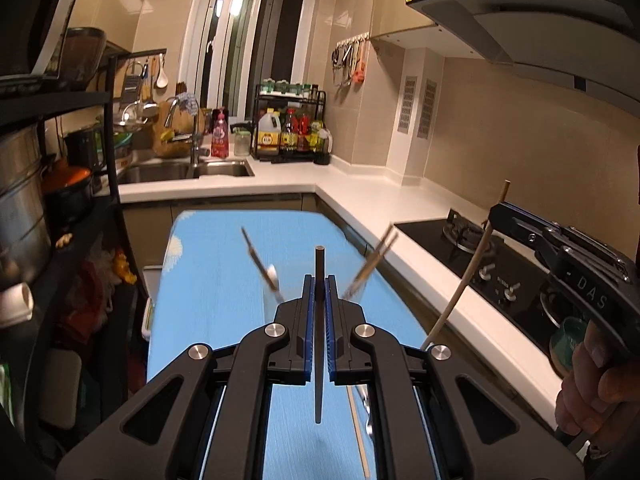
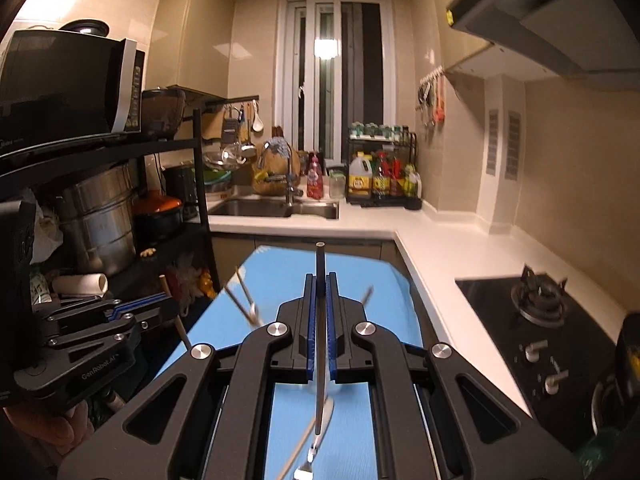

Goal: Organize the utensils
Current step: 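Lower the chopsticks into the container and open both grippers, then grasp the metal fork by its tines with the right gripper while the left gripper grasps the last chopstick, then lift the fork with the right gripper while the left gripper lifts the chopstick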

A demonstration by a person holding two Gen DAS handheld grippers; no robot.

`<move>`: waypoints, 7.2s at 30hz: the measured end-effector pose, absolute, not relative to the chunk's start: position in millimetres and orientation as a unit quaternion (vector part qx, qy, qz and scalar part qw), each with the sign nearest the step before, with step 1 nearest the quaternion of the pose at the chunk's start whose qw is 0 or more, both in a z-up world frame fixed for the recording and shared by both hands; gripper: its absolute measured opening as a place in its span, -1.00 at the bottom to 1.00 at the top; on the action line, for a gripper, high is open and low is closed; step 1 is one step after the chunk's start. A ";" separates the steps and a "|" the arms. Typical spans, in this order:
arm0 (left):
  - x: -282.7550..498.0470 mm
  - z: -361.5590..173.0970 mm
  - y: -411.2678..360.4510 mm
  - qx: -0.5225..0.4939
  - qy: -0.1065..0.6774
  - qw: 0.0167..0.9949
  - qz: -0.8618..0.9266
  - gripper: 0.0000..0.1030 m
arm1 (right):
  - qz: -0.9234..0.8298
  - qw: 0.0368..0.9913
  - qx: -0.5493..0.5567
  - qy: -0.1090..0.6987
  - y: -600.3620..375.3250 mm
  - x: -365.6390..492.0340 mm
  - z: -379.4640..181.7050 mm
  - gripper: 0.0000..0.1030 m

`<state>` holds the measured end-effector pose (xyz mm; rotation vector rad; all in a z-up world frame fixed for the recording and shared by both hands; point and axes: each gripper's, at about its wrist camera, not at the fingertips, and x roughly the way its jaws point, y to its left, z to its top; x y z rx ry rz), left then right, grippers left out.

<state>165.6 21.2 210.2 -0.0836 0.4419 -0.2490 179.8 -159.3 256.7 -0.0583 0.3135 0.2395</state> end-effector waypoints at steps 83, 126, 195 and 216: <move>45.1 -41.6 -6.9 -0.004 0.264 0.964 -0.041 -0.68 | 0.103 0.878 0.202 0.422 -174.0 151.1 -34.7 -0.37; 71.7 -34.5 -17.4 -0.021 0.311 0.949 -0.040 -0.88 | 0.069 0.955 -0.105 0.268 -178.1 62.8 -44.6 -0.90; 42.5 -39.0 -7.9 -0.006 0.278 0.960 -0.039 -0.88 | 0.013 0.954 -0.021 0.300 -192.1 53.4 -29.3 -0.96; 9.8 36.5 11.1 -0.010 0.201 0.978 -0.049 -0.88 | 0.042 0.965 0.017 0.259 -215.3 38.1 33.5 -0.77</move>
